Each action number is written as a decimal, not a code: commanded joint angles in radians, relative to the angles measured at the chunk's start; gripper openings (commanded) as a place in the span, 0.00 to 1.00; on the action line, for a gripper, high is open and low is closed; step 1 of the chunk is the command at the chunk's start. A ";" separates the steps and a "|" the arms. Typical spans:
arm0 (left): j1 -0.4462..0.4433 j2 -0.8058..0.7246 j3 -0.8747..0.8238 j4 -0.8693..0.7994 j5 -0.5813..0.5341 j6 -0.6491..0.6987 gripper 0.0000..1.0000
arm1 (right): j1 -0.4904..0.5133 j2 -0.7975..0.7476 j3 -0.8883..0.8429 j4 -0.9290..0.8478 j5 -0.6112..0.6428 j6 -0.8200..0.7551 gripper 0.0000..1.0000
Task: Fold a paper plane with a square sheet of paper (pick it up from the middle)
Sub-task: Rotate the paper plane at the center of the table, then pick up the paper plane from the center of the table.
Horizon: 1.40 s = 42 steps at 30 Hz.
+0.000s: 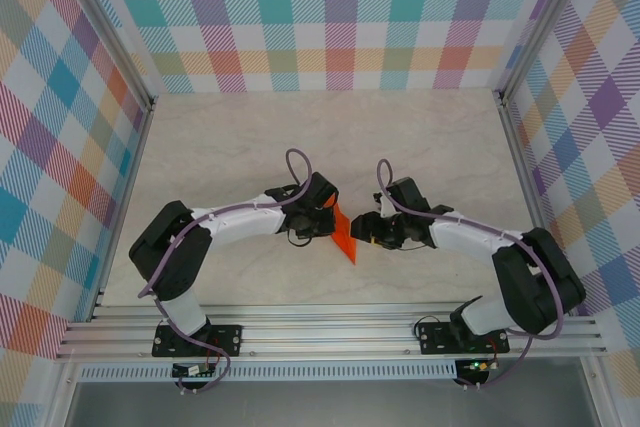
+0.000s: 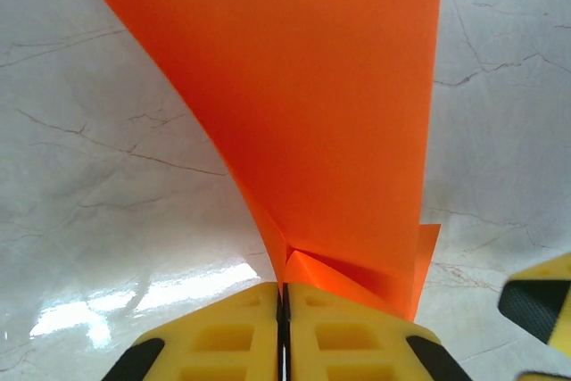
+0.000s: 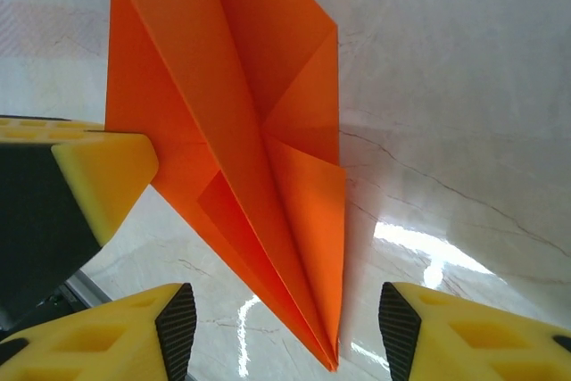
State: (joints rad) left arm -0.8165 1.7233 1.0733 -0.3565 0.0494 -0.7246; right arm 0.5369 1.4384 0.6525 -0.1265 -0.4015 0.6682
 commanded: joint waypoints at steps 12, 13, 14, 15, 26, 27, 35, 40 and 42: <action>0.008 -0.015 -0.024 0.031 -0.001 0.003 0.10 | -0.002 0.164 0.096 0.078 -0.107 -0.064 0.63; 0.008 -0.014 -0.022 0.034 0.000 0.002 0.10 | -0.002 0.171 0.099 0.079 -0.113 -0.070 0.63; 0.007 -0.015 -0.023 0.034 0.000 0.003 0.11 | -0.002 0.179 0.101 0.081 -0.122 -0.076 0.63; 0.008 -0.013 -0.020 0.034 0.000 0.004 0.10 | -0.002 0.185 0.104 0.081 -0.127 -0.078 0.63; 0.010 -0.005 -0.016 0.040 -0.010 -0.006 0.11 | 0.002 0.162 0.082 0.105 -0.159 -0.110 0.59; 0.010 -0.005 -0.016 0.043 -0.009 -0.008 0.11 | 0.002 0.162 0.082 0.102 -0.157 -0.115 0.59; 0.012 -0.001 -0.018 0.062 0.001 -0.013 0.12 | 0.021 0.186 0.097 0.065 -0.116 -0.142 0.53; 0.011 0.004 -0.016 0.058 0.004 -0.012 0.12 | 0.033 0.221 0.122 0.051 -0.089 -0.145 0.41; 0.012 0.005 -0.015 0.056 0.004 -0.013 0.12 | 0.037 0.230 0.126 0.050 -0.086 -0.145 0.37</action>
State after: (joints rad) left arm -0.8127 1.7229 1.0603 -0.3073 0.0509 -0.7296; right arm 0.5632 1.6497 0.7464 -0.0616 -0.4973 0.5423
